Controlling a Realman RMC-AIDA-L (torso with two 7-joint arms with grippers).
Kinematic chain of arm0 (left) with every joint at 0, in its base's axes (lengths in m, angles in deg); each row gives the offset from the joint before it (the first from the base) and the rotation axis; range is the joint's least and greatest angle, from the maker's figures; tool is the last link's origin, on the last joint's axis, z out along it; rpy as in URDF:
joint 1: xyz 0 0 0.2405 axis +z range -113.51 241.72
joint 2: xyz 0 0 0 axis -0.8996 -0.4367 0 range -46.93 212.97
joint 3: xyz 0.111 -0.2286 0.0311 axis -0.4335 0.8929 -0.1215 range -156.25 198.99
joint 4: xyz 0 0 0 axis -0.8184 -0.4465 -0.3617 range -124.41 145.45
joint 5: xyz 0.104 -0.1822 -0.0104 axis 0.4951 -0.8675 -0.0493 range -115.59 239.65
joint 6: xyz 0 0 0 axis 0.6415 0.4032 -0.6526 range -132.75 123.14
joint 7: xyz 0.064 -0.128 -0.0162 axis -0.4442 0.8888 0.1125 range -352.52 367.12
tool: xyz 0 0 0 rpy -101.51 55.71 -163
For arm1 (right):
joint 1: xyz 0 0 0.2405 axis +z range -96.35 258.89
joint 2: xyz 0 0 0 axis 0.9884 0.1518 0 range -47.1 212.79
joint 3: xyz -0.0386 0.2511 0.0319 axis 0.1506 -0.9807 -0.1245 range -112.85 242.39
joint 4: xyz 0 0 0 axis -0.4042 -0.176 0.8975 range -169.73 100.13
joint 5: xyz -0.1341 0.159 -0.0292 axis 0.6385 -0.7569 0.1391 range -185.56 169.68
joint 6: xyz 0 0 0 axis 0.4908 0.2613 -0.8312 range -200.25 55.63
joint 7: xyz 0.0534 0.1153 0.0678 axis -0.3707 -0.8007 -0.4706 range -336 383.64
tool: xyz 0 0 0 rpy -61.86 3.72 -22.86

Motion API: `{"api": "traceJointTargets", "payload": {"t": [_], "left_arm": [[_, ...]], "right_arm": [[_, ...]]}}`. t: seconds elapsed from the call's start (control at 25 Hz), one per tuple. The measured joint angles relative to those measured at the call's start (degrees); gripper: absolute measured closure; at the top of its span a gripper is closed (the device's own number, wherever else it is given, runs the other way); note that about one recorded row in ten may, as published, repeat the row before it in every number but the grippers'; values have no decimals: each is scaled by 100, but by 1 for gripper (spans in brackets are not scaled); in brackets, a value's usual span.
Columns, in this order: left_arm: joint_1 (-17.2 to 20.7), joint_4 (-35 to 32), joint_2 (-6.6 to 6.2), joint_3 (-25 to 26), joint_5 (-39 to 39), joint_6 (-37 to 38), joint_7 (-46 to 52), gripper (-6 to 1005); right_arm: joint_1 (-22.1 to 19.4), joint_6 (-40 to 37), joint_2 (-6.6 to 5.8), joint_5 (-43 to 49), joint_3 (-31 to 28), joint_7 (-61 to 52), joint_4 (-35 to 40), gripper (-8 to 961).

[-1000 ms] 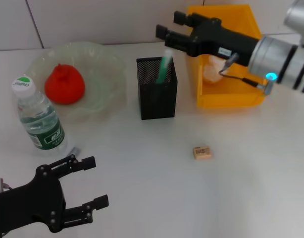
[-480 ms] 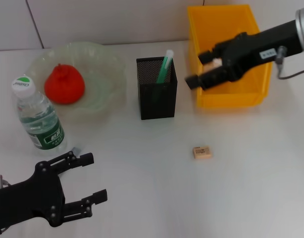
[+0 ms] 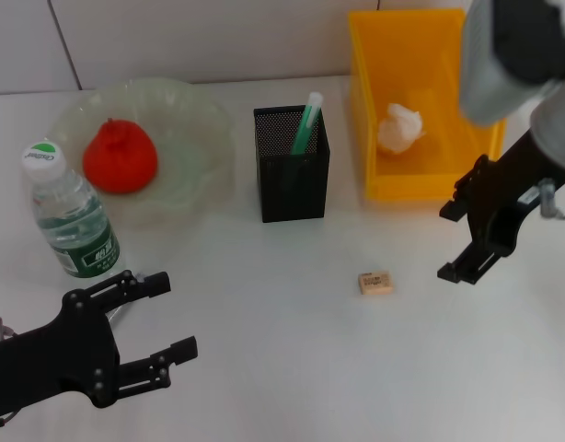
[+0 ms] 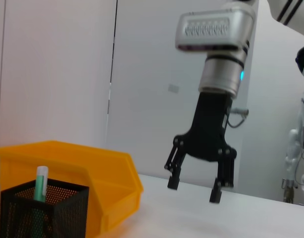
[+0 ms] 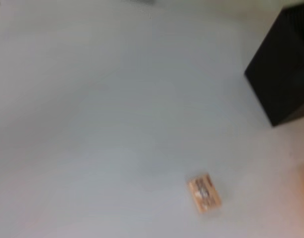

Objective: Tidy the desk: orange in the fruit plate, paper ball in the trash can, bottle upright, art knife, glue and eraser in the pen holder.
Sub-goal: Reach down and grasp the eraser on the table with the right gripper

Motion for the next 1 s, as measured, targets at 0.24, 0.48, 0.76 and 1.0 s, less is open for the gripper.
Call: {"api": "traceJointTargets", "payload": {"t": [0.24, 0.48, 0.76, 1.0], "left_arm": [[-8, 18, 19, 57, -6, -27, 3, 184], [-15, 30, 45, 109, -7, -66, 10, 185], [-1, 30, 49, 113, -4, -83, 10, 184], [33, 29, 86, 112, -5, -91, 10, 185]], "right_arm": [[-182, 588, 74, 208, 816, 195, -33, 141], [-9, 1149, 73, 66, 1161, 216, -719, 149], [250, 1750, 78, -52, 1448, 184, -1379, 159], [464, 1952, 97, -229, 1553, 118, -1873, 167]]}}
